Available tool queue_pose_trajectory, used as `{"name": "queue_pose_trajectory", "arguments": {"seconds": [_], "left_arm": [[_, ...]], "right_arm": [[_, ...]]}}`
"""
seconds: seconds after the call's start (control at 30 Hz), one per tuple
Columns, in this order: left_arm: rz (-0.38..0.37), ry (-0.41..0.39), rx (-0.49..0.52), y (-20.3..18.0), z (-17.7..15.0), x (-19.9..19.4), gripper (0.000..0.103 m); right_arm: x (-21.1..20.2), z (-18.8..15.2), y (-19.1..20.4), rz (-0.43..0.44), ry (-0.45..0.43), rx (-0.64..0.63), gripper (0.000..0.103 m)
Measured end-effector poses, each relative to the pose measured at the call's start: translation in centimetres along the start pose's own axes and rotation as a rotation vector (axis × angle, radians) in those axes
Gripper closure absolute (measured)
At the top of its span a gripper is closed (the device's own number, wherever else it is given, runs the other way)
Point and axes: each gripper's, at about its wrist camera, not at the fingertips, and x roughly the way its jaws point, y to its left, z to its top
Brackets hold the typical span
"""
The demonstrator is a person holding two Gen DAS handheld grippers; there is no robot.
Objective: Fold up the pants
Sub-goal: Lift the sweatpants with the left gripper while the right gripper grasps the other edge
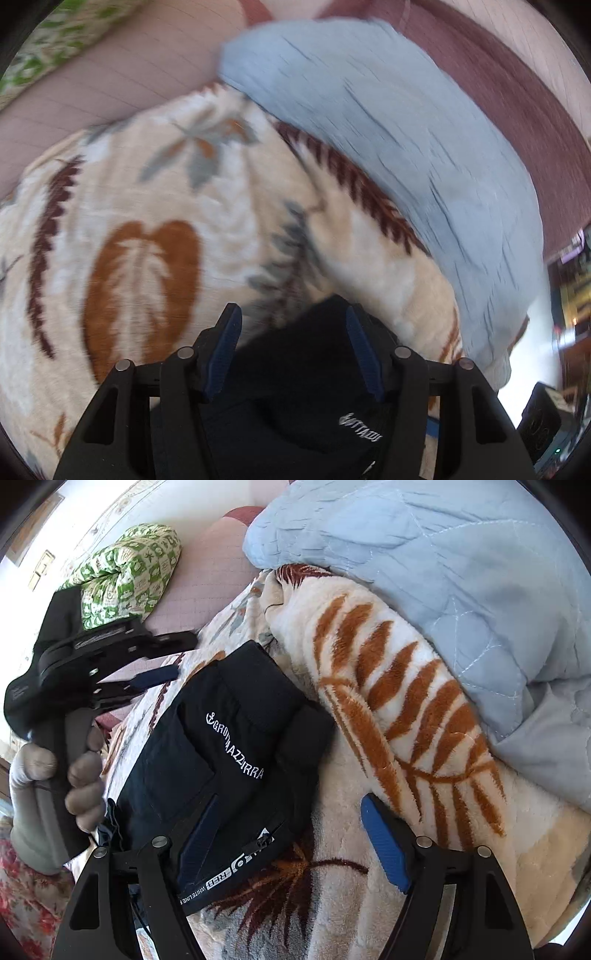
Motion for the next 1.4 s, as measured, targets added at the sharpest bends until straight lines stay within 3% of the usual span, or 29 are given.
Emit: {"name": "queue_pose_trajectory", "arguments": {"seconds": [0.27,0.33,0.43,0.47,0.5,0.57,0.7,0.9,1.03,1.2,1.4], "left_arm": [[0.027,0.067,0.102,-2.3,0.2,3.3,0.041],[0.069,0.069,0.147,-3.1,0.0,3.6,0.081],[0.068,0.047,0.157,-3.2,-0.7,2.7,0.087],[0.065,0.036,0.152,-3.2,-0.8,2.2,0.087],[0.063,0.027,0.148,-3.2,-1.0,1.8,0.089],[0.062,0.01,0.144,-3.2,-1.4,0.7,0.09],[0.05,-0.047,0.123,-3.2,-2.6,-2.4,0.09],[0.009,-0.153,0.022,-1.0,-5.5,-8.9,0.09],[0.012,-0.217,-0.059,1.9,-8.7,-13.2,0.09],[-0.006,-0.304,-0.201,6.9,-13.9,-18.5,0.089],[-0.023,-0.393,-0.383,13.4,-21.6,-22.9,0.086]], "right_arm": [[0.8,0.5,0.4,0.031,-0.017,0.005,0.018],[1.3,1.0,0.6,0.037,-0.031,0.005,0.018],[2.4,2.0,0.7,0.063,-0.049,0.021,0.019],[2.6,2.4,0.6,0.078,-0.055,0.03,0.025],[2.9,2.8,0.4,0.089,-0.057,0.038,0.044],[3.3,3.3,0.1,0.112,-0.038,0.053,0.073],[2.4,3.4,0.4,0.189,-0.043,0.046,0.08],[-0.1,2.0,4.3,0.3,-0.078,-0.11,0.082],[-1.4,0.0,8.8,0.363,-0.054,-0.243,0.083],[-2.5,-3.1,14.2,0.436,0.015,-0.373,0.083],[-2.3,-8.0,22.1,0.459,0.09,-0.548,0.083]]}}
